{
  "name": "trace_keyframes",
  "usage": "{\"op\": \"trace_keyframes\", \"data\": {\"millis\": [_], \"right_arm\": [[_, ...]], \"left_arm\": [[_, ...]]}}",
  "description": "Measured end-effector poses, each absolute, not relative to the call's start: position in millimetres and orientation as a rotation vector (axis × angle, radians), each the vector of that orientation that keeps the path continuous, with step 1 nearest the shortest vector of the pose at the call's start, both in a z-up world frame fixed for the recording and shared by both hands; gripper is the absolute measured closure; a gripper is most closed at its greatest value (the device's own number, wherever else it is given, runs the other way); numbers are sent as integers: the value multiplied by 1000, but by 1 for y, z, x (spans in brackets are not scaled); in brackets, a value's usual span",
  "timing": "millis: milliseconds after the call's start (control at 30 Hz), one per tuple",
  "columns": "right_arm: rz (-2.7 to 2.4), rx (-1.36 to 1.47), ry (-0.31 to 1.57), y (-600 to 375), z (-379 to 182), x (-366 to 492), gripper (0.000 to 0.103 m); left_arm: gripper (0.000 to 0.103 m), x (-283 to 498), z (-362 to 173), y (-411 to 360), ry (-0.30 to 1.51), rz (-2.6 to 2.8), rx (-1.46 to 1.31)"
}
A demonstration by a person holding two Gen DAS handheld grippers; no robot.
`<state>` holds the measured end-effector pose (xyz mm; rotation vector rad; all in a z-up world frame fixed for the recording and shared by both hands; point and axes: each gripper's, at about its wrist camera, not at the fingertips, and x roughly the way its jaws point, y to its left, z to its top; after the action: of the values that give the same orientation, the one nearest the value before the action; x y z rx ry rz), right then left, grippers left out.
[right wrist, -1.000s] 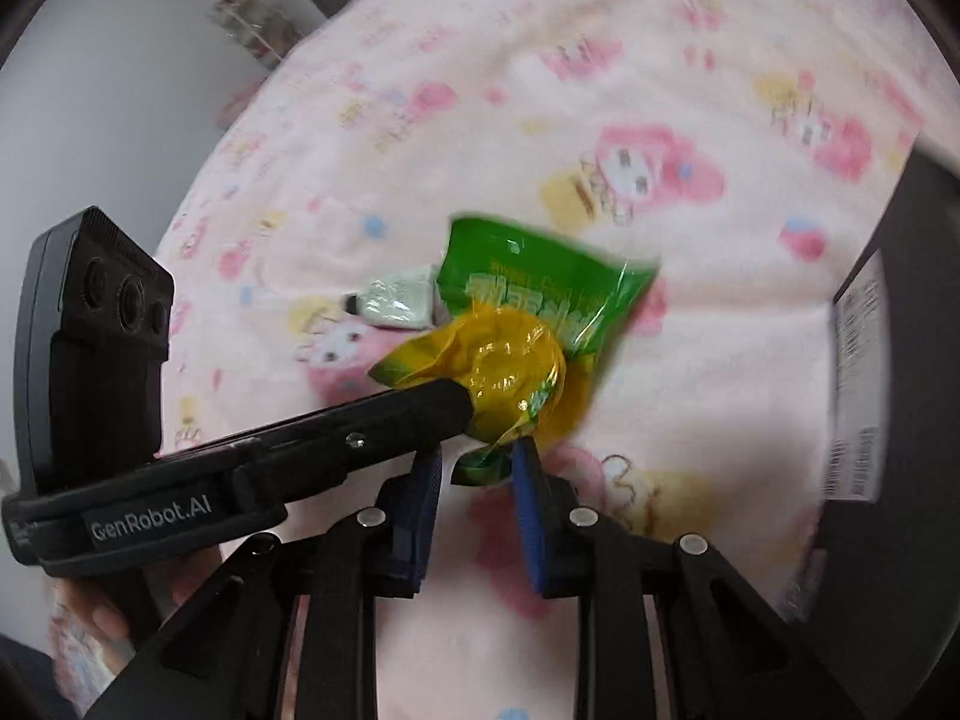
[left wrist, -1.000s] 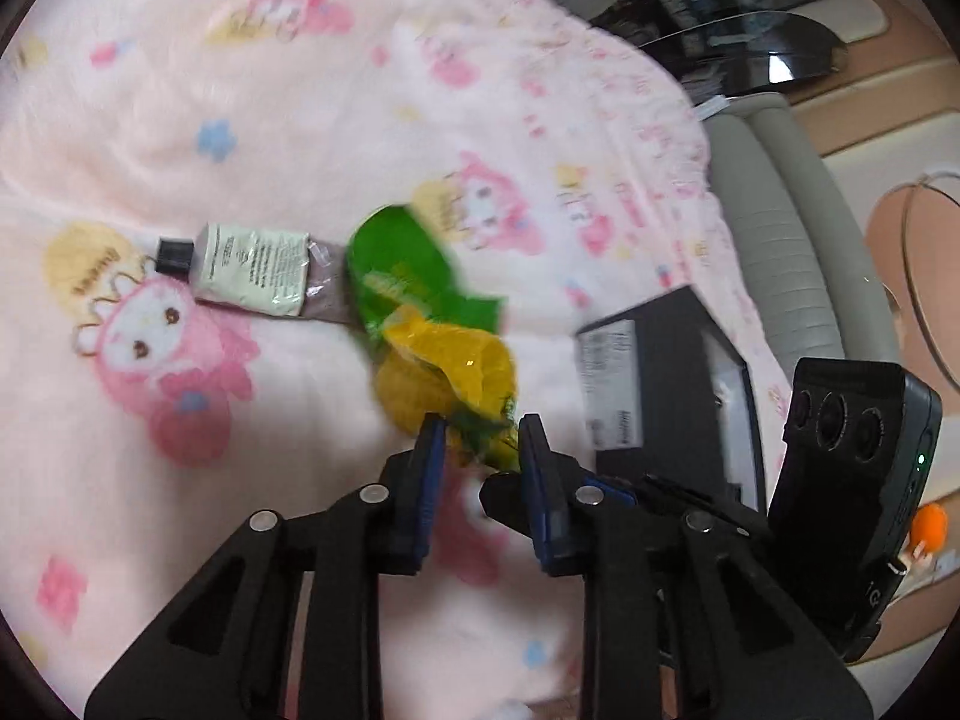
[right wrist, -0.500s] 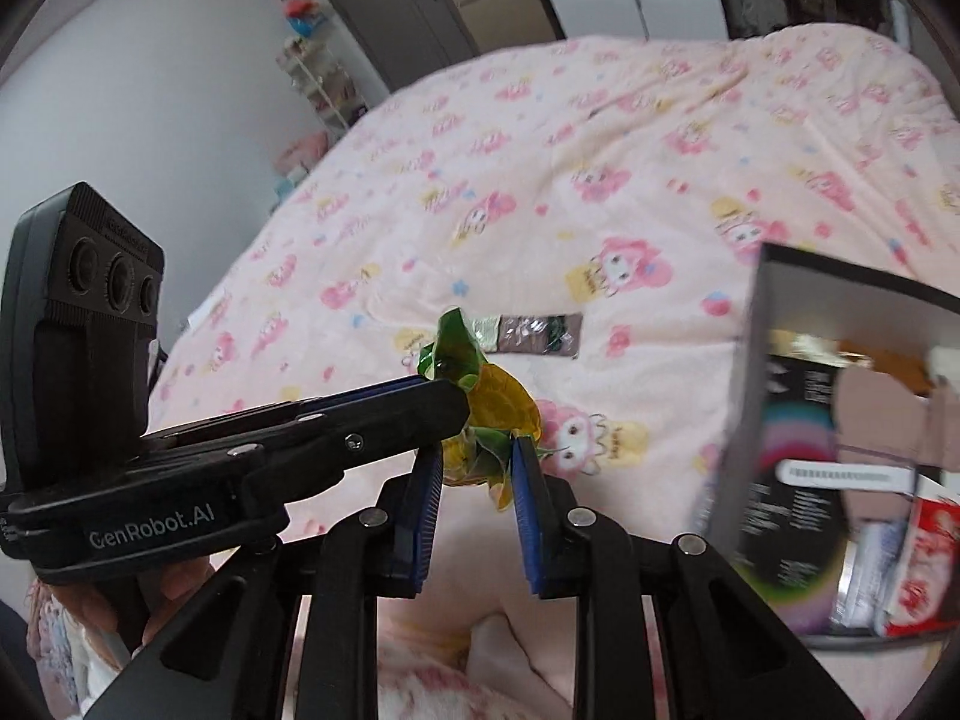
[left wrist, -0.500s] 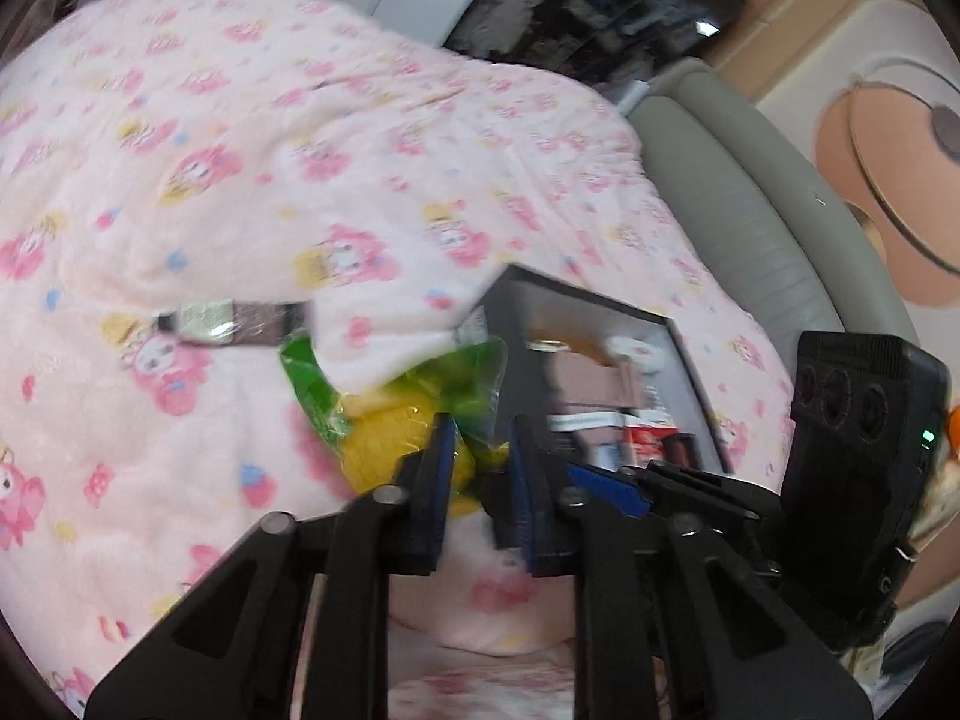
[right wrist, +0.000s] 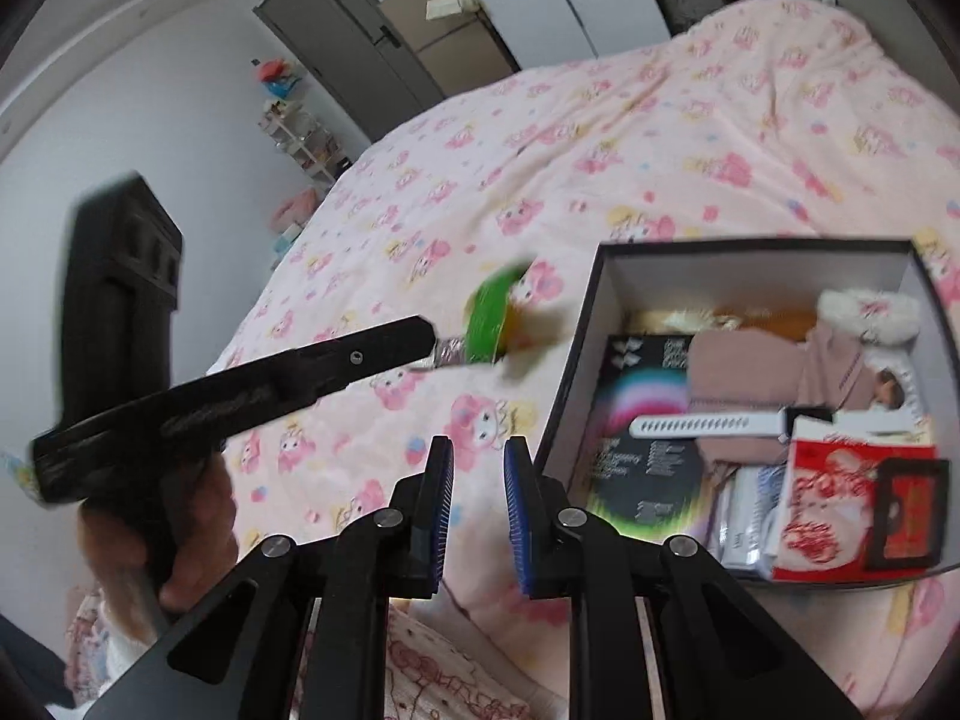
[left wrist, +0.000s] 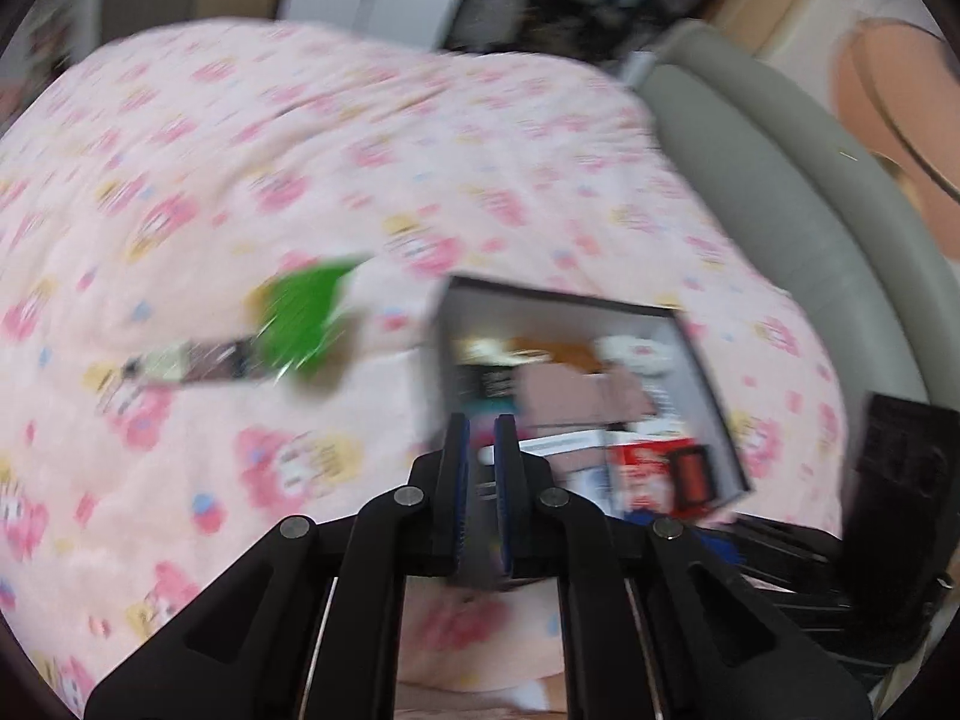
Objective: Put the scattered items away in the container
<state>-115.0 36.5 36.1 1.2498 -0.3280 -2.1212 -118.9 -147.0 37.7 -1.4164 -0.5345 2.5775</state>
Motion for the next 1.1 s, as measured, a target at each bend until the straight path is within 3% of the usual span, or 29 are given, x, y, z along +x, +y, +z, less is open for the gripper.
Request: {"op": "trace_keyframes", "data": {"millis": [167,367,433,633,733,767,867,1000,1100], "right_arm": [[-2054,1294,-299,0,19,-132,84],[-2119,1362,-247,-27,11,-196,79],[-2153,1371,-233,-35,9,-225,71],[-2106,1581,-164,-78,-35,-312,63],[-2090,1696,-102,-97,-64,-334,55],[-2109,1692,-59,-103,-68,-336,54],[-2166,1652,151,-128,-71,-338,40],[-2141,1667,380,-154,-86,-336,23],[-2156,1663,515,-162,-94,-332,23]], "left_arm": [[74,-125,-6,-205,-681,2596,-1566],[65,-163,-58,-245,-853,2457,-1631],[61,-185,-71,-250,-900,2418,-1630],[41,-253,-113,-288,-1198,2282,-1583],[39,-281,-150,-302,-1381,2116,-1624],[39,-286,-160,-304,-1420,2072,-1638],[34,-293,-185,-301,-1495,1958,-1624],[25,-299,-182,-300,-1504,1946,-1608],[24,-306,-178,-289,-1426,1948,-1668]]}}
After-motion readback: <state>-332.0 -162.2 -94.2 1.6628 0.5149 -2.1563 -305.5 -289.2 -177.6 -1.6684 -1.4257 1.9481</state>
